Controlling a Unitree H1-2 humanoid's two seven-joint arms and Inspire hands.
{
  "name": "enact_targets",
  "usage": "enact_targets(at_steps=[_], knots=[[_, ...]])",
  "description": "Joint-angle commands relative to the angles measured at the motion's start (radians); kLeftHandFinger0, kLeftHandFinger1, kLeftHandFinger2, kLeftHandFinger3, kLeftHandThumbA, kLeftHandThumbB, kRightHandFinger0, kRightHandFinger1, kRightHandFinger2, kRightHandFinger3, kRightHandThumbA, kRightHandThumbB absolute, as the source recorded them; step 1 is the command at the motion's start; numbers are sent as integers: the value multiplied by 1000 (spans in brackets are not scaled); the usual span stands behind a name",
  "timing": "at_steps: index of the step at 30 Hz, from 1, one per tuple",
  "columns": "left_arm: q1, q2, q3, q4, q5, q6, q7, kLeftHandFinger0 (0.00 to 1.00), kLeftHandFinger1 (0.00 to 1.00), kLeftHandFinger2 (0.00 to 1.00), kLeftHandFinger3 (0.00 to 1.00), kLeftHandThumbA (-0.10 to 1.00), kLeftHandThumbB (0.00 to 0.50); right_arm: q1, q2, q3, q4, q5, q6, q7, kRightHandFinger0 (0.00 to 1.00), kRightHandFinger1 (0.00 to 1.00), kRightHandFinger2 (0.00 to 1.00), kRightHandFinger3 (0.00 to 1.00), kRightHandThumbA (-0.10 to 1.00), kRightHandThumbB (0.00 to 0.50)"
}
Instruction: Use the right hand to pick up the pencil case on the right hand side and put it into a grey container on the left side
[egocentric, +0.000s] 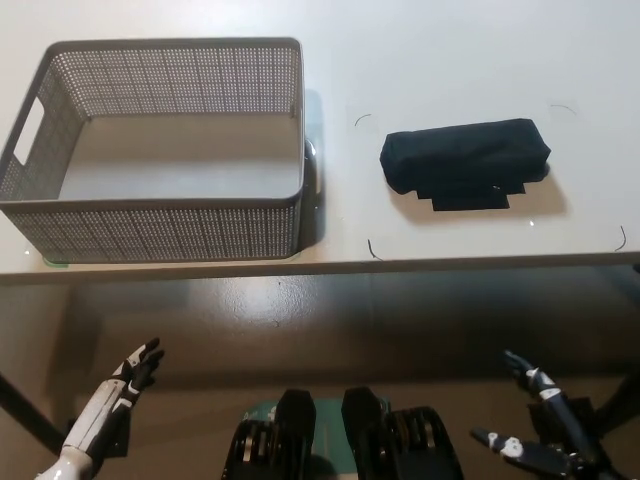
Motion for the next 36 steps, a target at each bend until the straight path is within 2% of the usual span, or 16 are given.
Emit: enact_targets(at_steps=[1, 3, 4, 10, 12, 14, 16, 18, 22, 27, 29, 31, 33, 36], knots=[[-17, 23, 4, -11, -7, -91, -27, 1000, 1000, 1000, 1000, 1000, 304, 50, -71, -35, -257, -133, 9, -23, 1000, 1000, 1000, 1000, 921, 367], [-14, 25, 4, -18, 3, -76, -22, 1000, 1000, 1000, 1000, 1000, 311, 73, -84, -56, -344, -114, 35, -10, 1000, 1000, 1000, 1000, 940, 376], [-15, 25, 5, -13, -3, -86, -24, 1000, 1000, 1000, 1000, 1000, 297, 86, -93, -69, -400, -115, 53, -3, 1000, 1000, 1000, 1000, 958, 383], [-20, 29, 1, -11, 13, -90, -20, 1000, 1000, 1000, 1000, 1000, 283, 118, -130, -121, -586, -116, 122, 19, 1000, 1000, 1000, 1000, 998, 395], [-24, 29, 2, -7, 5, -90, -25, 1000, 1000, 1000, 1000, 1000, 287, 117, -137, -141, -642, -108, 152, 21, 1000, 1000, 1000, 1000, 995, 412], [-22, 29, 2, -12, 5, -86, -25, 1000, 1000, 1000, 1000, 1000, 295, 108, -146, -156, -678, -100, 180, 24, 1000, 1000, 1000, 1000, 972, 405], [-22, 28, 4, -16, 2, -75, -25, 1000, 1000, 1000, 1000, 1000, 300, 74, -153, -164, -691, -95, 198, 28, 1000, 1000, 1000, 1000, 961, 420], [-22, 28, 4, -15, 3, -72, -26, 1000, 1000, 1000, 1000, 1000, 300, 29, -160, -163, -685, -114, 197, 31, 1000, 1000, 1000, 1000, 955, 410], [-23, 31, -3, -6, 11, -88, -31, 1000, 1000, 1000, 1000, 1000, 306, -99, -192, -152, -651, -144, 221, 58, 1000, 1000, 1000, 1000, 929, 451], [-13, 31, 1, -7, 10, -95, -33, 1000, 1000, 1000, 1000, 1000, 296, -260, -221, -122, -602, -222, 309, 94, 1000, 1000, 1000, 1000, 919, 440], [-11, 32, 1, -7, 13, -96, -33, 1000, 1000, 1000, 1000, 1000, 296, -327, -227, -108, -560, -210, 333, 114, 1000, 1000, 1000, 1000, 873, 420], [-11, 31, 2, -6, 16, -97, -31, 1000, 1000, 1000, 1000, 1000, 303, -381, -227, -96, -515, -206, 342, 122, 1000, 1000, 1000, 1000, 809, 423], [-11, 28, 1, -7, 20, -95, -29, 1000, 1000, 1000, 1000, 1000, 313, -445, -235, -78, -471, -207, 374, 145, 1000, 1000, 1000, 1000, 747, 451], [-15, 28, 1, 4, 14, -100, -33, 1000, 1000, 1000, 1000, 1000, 292, -569, -240, -35, -336, -215, 359, 166, 1000, 1000, 1000, 1000, 614, 460]])
